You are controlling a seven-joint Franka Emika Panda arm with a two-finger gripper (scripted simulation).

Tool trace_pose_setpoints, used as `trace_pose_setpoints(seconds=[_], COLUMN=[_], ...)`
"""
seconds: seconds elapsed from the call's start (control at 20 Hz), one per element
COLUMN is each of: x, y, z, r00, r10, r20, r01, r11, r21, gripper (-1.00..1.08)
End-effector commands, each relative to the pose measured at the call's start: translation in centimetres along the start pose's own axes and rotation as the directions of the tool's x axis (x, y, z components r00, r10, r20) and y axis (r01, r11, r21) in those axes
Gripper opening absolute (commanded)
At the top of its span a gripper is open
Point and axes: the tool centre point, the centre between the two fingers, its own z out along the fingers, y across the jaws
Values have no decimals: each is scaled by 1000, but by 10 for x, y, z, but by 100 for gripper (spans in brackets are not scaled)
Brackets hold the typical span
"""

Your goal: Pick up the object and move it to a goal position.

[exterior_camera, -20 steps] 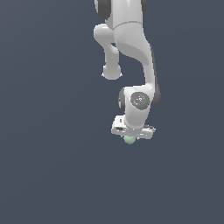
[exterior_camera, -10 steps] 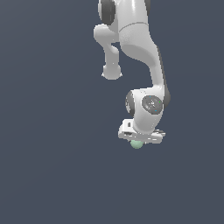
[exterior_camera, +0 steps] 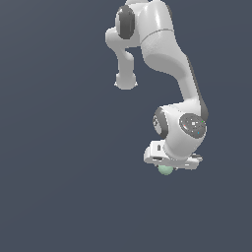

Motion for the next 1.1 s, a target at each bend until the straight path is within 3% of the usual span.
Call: trace_pose_setpoints(seconds=[0.0,0.45,1.05], x=[7,25,32], y=[-10,-36,-46], z=[-3,-10,-12], r00=[1000,1000,1000], r10=[0,0,0], r20=[0,0,0], r01=[0,0,0], r11=[1000,1000,1000], r21=[0,0,0], gripper=[-100,-100,-100])
